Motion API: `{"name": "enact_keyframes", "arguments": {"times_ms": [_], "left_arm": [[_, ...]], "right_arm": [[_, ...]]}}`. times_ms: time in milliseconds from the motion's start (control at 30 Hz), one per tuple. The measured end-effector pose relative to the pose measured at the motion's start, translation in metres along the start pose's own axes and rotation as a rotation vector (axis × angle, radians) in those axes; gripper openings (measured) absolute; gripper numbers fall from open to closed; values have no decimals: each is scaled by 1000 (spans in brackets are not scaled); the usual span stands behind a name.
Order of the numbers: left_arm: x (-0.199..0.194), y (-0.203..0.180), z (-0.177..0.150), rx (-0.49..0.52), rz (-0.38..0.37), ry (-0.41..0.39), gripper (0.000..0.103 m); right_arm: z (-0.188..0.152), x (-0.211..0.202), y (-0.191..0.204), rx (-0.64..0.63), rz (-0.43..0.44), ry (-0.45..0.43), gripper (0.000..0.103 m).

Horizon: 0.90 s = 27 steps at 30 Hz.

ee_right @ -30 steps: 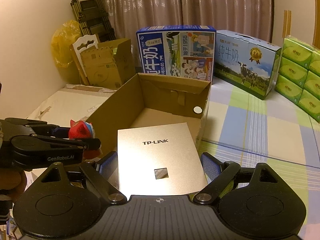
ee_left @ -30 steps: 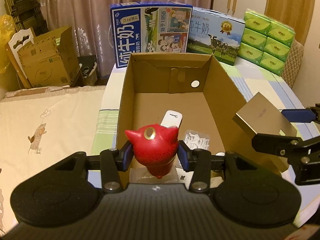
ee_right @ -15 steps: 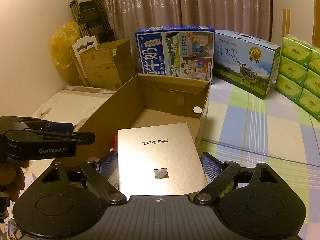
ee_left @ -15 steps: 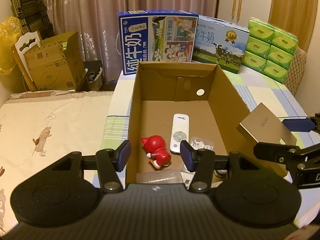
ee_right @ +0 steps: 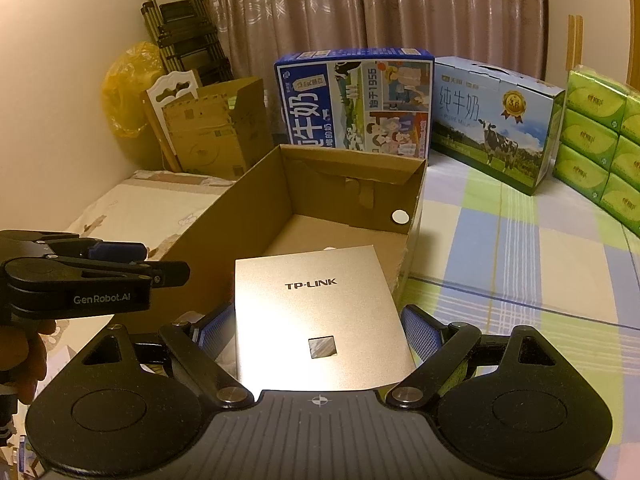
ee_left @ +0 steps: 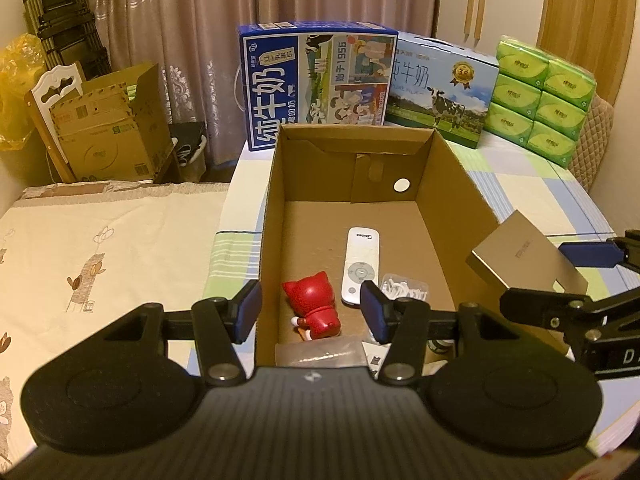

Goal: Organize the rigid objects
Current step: 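Lower the gold panel into the box and open the right gripper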

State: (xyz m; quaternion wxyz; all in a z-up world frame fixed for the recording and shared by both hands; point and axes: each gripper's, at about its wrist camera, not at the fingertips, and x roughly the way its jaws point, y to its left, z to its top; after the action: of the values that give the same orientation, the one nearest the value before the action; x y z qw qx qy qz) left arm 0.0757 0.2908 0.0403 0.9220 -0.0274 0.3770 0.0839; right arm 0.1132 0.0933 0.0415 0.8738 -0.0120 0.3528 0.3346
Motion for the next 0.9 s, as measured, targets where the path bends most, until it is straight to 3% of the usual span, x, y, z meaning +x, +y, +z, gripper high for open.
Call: {"name": "enact_keyframes", "arguments": {"times_ms": [333, 467, 667, 900], "left_arm": [[-2, 5, -1, -3, 10, -5, 49], [-3, 7, -2, 4, 27, -4, 59], [-6, 8, -6, 1, 31, -4, 61], [-15, 2, -10, 14, 39, -19, 77]], "right_arm": [[5, 4, -1, 42, 34, -6, 86], [8, 5, -8, 120, 104, -21, 86], [10, -3, -17, 162, 81, -38, 86], [3, -12, -20, 170, 62, -31, 86]]}}
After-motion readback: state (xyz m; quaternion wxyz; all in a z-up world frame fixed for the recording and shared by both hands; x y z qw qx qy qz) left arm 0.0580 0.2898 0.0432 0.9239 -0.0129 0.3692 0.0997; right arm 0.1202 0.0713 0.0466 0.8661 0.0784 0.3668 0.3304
